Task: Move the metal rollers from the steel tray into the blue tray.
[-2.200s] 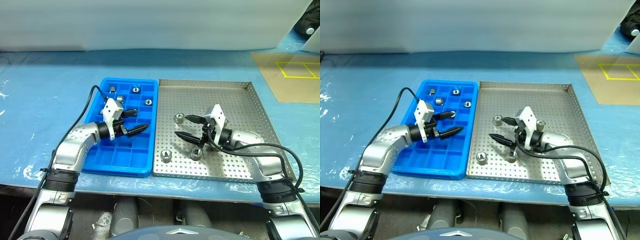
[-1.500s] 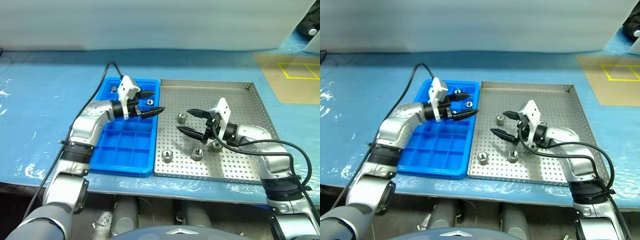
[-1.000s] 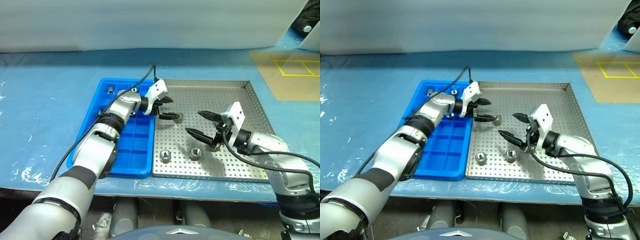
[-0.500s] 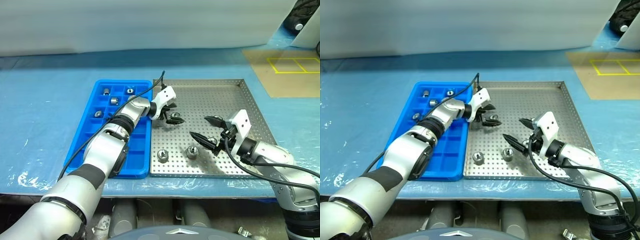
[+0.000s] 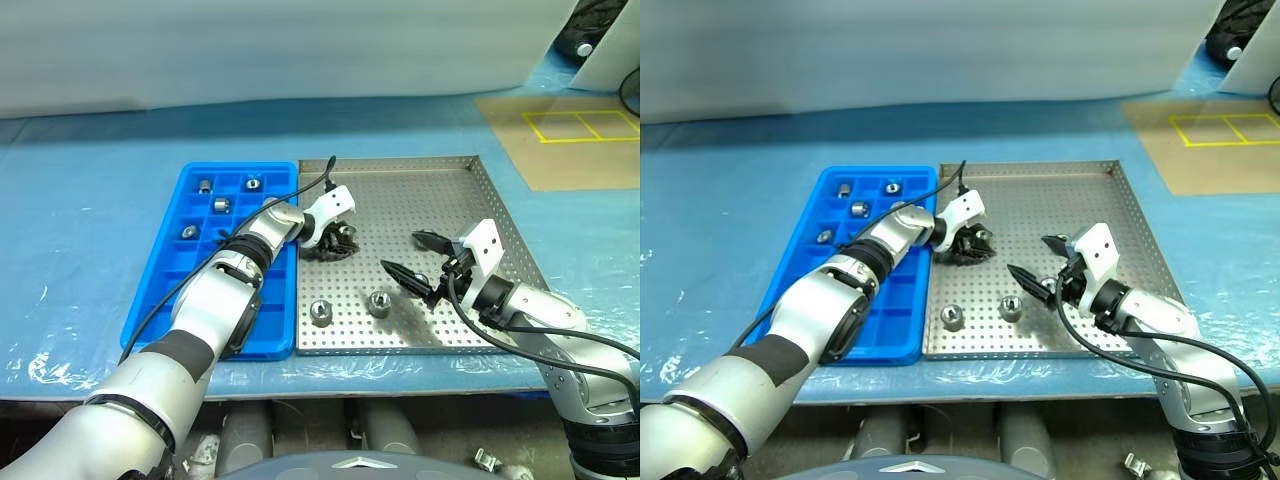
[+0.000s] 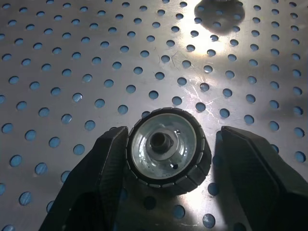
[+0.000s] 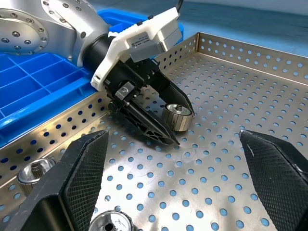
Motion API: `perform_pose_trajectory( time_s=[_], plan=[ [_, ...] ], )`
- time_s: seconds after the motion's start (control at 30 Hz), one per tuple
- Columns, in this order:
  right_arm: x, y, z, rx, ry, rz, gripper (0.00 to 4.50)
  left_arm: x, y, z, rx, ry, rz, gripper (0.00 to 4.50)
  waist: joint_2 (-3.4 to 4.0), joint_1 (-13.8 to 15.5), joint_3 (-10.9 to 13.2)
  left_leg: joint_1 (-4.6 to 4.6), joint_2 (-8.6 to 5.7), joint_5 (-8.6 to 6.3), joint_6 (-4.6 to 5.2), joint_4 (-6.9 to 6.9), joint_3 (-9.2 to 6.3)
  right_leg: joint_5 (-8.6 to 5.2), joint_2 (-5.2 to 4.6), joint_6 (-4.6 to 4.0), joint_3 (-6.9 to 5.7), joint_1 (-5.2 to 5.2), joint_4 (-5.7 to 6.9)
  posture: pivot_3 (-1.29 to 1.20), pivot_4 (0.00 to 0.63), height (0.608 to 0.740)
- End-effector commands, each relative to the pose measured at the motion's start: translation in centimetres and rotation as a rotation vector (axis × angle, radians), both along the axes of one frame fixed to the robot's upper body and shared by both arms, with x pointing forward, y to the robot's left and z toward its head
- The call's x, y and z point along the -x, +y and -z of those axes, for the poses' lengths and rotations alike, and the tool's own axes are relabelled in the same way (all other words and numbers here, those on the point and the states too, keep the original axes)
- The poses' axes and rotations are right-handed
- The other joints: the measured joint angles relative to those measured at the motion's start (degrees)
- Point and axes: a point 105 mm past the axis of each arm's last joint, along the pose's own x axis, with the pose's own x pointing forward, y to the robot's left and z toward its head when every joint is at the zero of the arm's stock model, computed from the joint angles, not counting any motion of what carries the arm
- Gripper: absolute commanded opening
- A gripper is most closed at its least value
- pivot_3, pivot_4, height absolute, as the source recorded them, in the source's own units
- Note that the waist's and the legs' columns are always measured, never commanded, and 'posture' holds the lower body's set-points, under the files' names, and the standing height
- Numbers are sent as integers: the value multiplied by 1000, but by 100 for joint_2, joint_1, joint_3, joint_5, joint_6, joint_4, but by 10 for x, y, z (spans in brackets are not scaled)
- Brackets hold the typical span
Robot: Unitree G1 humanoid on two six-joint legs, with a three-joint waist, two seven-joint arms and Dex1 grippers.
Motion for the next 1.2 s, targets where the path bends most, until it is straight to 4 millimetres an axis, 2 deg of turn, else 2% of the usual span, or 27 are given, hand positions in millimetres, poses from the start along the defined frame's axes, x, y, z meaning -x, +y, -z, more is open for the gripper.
perform_pose_trajectory(
  time_s=[0.03, 0.13, 0.27, 0.3, 0.37, 0.6, 0.73, 0.83, 1.0, 1.07, 1.2],
  plan=[
    [2, 3, -8, -6, -49, -5, 4500, 0, 12, 12, -53, 28, -29, 3113, 0, -5, 0, 0, 0, 0, 0, 1, 0, 0, 0, 0, 0, 1, 0, -416, 150, 740],
    [2, 4, -8, -7, -50, -5, 4500, -1, 11, 9, -39, 14, -26, 2396, 0, -13, 0, 2, 1, 0, 0, 0, 0, 0, 0, 0, 1, 1, 0, -409, 150, 740],
    [2, 5, -8, -7, -50, -14, 4500, 3, 5, -2, 46, 53, 15, 2396, 0, -13, 0, 0, 0, -1, 0, -8, 0, 0, 0, 0, 0, 0, -10, -407, 150, 740],
    [1, 6, -9, -6, -51, -17, 4500, 4, 5, -3, 54, 58, 32, 2141, 0, -13, 0, -2, 1, -2, 3, -8, -1, 0, 0, 0, 0, 0, -15, -392, 150, 740],
    [0, 7, -9, -6, -52, -25, 4500, 3, 7, -5, 61, 46, 37, 1911, 1, -14, 0, -3, 1, -4, 8, -13, -2, 0, 0, 0, 1, 0, -26, -374, 150, 740],
    [-7, 19, -14, -14, -61, -99, 4500, 9, 14, -40, 226, 45, 161, 1903, 0, -20, 1, -32, 4, -1, 37, -20, -1, 3, 1, -4, -1, -20, -46, -297, 150, 740],
    [-15, 27, -18, -14, -75, -152, 4500, 18, 28, -61, 298, 5, 270, 1903, 1, -26, 3, -47, 15, -1, 39, -25, 2, 4, 3, -7, -3, -39, -44, -253, 150, 740],
    [-20, 40, -34, -49, -98, -245, 4500, 31, 48, -83, 339, -70, 323, 1903, 2, -39, 6, -43, 25, -1, 39, -25, 7, 5, 7, -10, -3, -43, -37, -172, 150, 740],
    [-28, 65, -43, -52, -94, -424, 4500, 48, 82, -102, 339, -146, 264, 1903, 12, 137, 6, -39, 34, 0, 35, -22, 9, 0, 7, -19, -12, -40, -20, -42, 150, 740],
    [-34, 72, -43, -43, -98, -462, 4500, 53, 88, -108, 357, -155, 233, 1903, 13, 242, 8, -41, 32, 1, 34, -17, 10, -1, 3, -21, -13, -40, -13, -3, 150, 740],
    [-40, 82, -44, -46, -101, -516, 4500, 67, 94, -107, 349, -154, 208, 1903, 14, 506, 9, -44, 32, -2, 7, -11, 16, -7, -6, -30, -21, -43, 9, 39, 150, 740]
  ],
)
